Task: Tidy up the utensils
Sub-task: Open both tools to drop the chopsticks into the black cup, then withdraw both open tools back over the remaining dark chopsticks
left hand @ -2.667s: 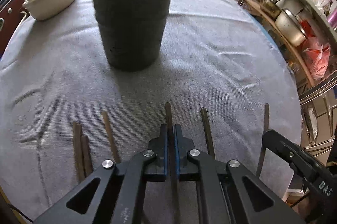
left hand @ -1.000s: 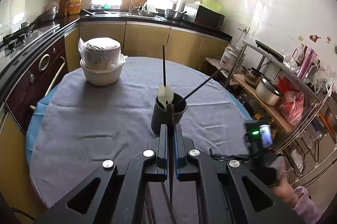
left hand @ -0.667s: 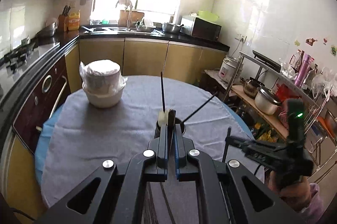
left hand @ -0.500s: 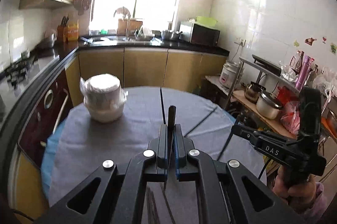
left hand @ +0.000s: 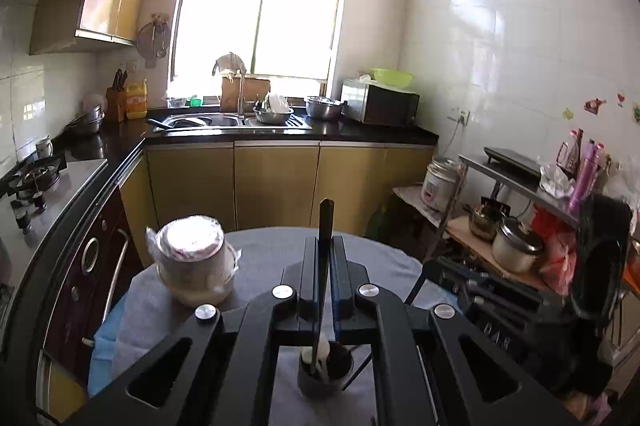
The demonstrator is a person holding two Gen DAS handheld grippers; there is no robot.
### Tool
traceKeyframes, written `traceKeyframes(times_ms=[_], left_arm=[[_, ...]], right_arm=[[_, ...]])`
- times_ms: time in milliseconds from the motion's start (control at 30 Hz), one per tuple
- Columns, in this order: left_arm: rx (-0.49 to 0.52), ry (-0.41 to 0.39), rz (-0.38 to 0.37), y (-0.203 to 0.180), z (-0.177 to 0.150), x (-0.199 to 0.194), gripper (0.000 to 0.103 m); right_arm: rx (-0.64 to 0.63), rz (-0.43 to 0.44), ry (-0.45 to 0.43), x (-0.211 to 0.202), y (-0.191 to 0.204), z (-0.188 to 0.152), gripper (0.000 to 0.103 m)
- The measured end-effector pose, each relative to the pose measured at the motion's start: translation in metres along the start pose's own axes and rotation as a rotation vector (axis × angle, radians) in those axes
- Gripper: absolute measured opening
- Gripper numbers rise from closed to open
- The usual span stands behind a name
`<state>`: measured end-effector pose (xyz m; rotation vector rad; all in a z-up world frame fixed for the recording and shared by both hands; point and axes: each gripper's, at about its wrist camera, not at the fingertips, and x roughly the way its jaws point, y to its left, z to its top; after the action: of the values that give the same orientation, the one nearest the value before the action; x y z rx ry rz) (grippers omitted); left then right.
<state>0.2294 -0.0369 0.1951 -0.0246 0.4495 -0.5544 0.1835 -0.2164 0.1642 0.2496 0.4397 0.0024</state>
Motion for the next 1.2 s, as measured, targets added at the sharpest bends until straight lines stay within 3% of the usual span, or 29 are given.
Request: traceKeyframes(times_ms=[133,300,600,667,800,867,933,967,1200], left_arm=[[-0.031,0.015,-0.016,0.0,-0.001,0.021,0.005],[-0.072,0.076,-0.012,0.004,-0.026,0.056,0.005],[-0.103,0.267,-0.004,0.022,-0.075,0.096,0.006],[-0.098,0.275,-0.016,0.026,-0.082,0.088,0.008],[-0.06,0.231,-0.003,0.034,-0.102,0.05,0.051],[-0.041,0.216,0.019,0.039,-0.117,0.031,0.052],[-0.027,0.238,0.053,0.047,-0.137,0.015,0.053],[-0.026,0.253,0.075,0.05,-0.147,0.008,0.053],[-0.105,0.399,0.221,0.073,-0.238,-0.03,0.053]], right_arm=[[0.009,-0.009,-0.006,0.014,-0.001,0.008,0.006],[0.006,-0.023,0.014,0.029,-0.006,-0.001,0.006],[0.035,-0.013,0.213,0.07,-0.026,-0.04,0.008],[0.061,0.005,0.249,0.07,-0.033,-0.049,0.013],[0.081,0.009,0.236,0.049,-0.045,-0.071,0.021],[0.093,0.017,0.234,0.035,-0.051,-0.085,0.03],[0.1,0.017,0.226,0.019,-0.058,-0.101,0.049],[0.106,0.013,0.221,0.012,-0.06,-0.109,0.052],[0.199,0.032,0.296,-0.021,-0.073,-0.18,0.052]])
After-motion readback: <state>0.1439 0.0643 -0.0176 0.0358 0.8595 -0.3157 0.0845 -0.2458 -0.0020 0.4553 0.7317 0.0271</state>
